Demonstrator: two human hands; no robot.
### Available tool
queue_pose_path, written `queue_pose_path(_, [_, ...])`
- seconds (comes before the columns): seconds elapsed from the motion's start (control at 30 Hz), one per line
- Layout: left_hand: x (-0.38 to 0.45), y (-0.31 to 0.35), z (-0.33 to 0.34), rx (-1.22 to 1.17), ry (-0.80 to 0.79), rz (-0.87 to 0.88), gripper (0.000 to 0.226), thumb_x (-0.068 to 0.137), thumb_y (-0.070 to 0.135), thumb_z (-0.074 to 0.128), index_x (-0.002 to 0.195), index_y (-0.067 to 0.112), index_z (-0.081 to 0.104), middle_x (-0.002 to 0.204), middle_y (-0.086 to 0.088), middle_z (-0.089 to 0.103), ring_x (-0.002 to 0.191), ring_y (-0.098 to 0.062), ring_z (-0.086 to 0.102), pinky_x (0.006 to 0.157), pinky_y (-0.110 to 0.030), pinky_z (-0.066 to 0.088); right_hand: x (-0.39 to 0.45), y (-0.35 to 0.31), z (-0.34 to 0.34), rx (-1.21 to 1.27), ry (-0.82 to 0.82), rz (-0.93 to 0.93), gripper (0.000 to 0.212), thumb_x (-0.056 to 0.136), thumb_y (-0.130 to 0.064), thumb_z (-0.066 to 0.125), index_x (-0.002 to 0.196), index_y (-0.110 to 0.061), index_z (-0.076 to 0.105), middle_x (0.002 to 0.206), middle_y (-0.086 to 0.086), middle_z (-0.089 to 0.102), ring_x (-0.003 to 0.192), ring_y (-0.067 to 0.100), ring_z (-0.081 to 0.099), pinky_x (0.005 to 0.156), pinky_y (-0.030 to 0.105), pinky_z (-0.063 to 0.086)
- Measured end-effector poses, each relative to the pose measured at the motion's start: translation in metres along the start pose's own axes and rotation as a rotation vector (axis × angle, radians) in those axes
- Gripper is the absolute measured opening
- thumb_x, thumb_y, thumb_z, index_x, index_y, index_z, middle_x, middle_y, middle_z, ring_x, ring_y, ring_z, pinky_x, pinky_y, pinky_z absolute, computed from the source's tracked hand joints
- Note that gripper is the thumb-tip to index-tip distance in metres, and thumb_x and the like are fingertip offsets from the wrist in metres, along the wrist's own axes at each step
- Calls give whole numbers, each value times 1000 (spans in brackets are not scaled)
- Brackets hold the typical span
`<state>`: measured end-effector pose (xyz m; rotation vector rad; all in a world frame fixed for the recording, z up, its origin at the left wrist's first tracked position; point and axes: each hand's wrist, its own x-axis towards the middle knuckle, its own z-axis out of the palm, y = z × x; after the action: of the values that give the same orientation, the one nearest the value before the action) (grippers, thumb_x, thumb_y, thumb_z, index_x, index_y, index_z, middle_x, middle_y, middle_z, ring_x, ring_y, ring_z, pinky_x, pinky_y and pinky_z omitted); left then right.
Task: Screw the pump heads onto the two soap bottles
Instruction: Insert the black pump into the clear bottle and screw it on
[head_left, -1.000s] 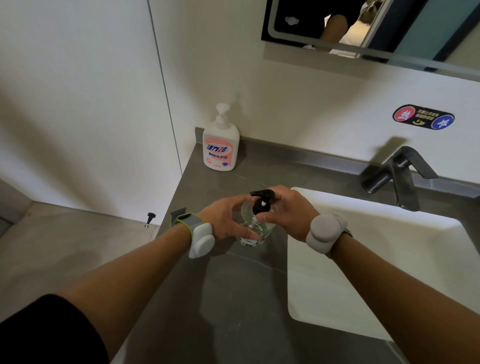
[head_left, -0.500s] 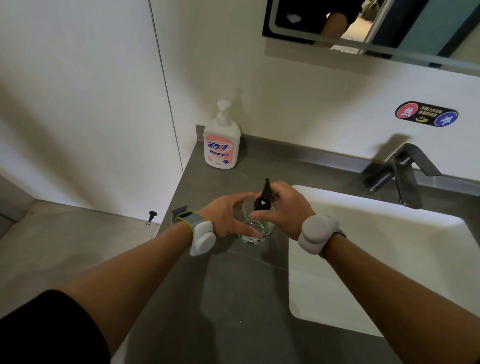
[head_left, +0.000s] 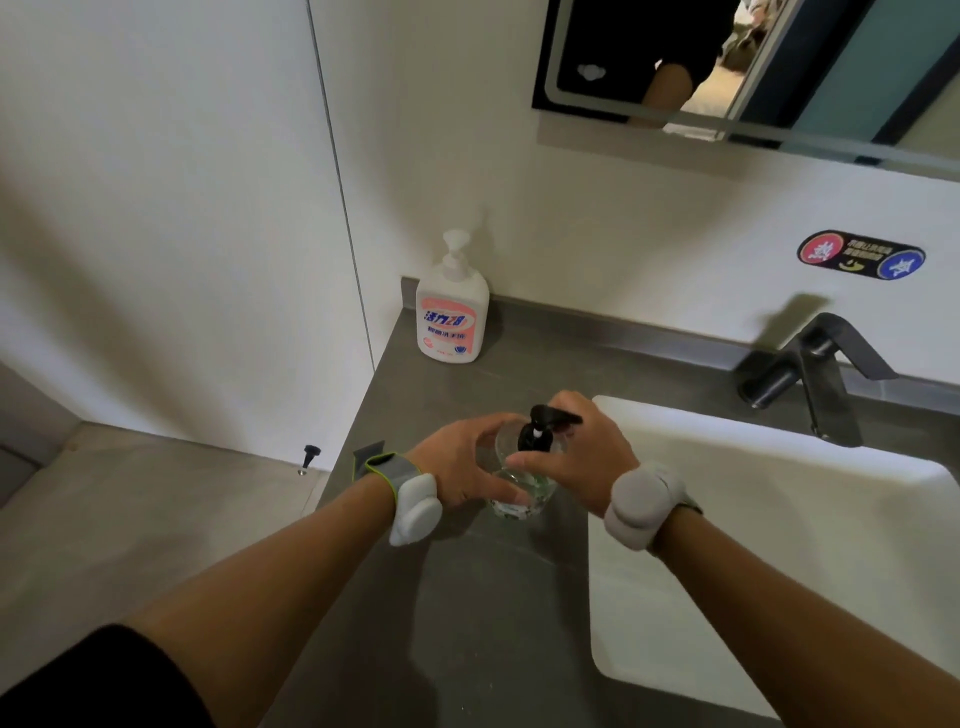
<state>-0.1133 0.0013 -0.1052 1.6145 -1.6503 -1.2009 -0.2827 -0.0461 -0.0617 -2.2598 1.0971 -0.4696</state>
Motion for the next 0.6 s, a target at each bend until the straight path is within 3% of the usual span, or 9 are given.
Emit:
queue_pose_path(0.1, [1,-3,1,2,3,4,68,59,42,84,112,61,46,103,27,63,95,12,56,77,-11,40,2,4,-13,83,-146,-49,30,77,-28,72,99,-11,61,98,5,59,88,18,56,81,24,49])
queue_pose_path(0.17, [2,-3,2,-1,-4,3,70,60,40,84,116,56,46,106,25,63,97,8,56,79,-13,41,1,5,-14,71,-144,-31,30,76,-27,73,97,-11,61,96,3,59,86,18,56,76,21,47])
queue_pose_path(0.3, [0,0,0,3,-8,7,68,61,40,84,115,56,47,103,30,61,93,20,51,71,-1,36,-1,1,-3,70,2,37,35,69,-30,78,84,-17,50,78,-7,50,68,7,48,63,15,38])
queue_pose_path(0.43, [-1,2,0,-7,17,24,70,59,39,84,119,48,49,108,22,64,97,14,54,76,-7,41,-1,4,-12,59,-120,-73,32,76,-23,73,101,-8,61,100,8,60,91,21,56,83,32,50])
queue_pose_path(0.6, [-2,4,1,-8,10,-10,64,62,39,83,111,59,48,97,36,61,91,22,51,66,4,35,-3,5,1,24,23,12,32,71,-28,77,87,-16,51,87,1,51,72,11,47,65,16,39])
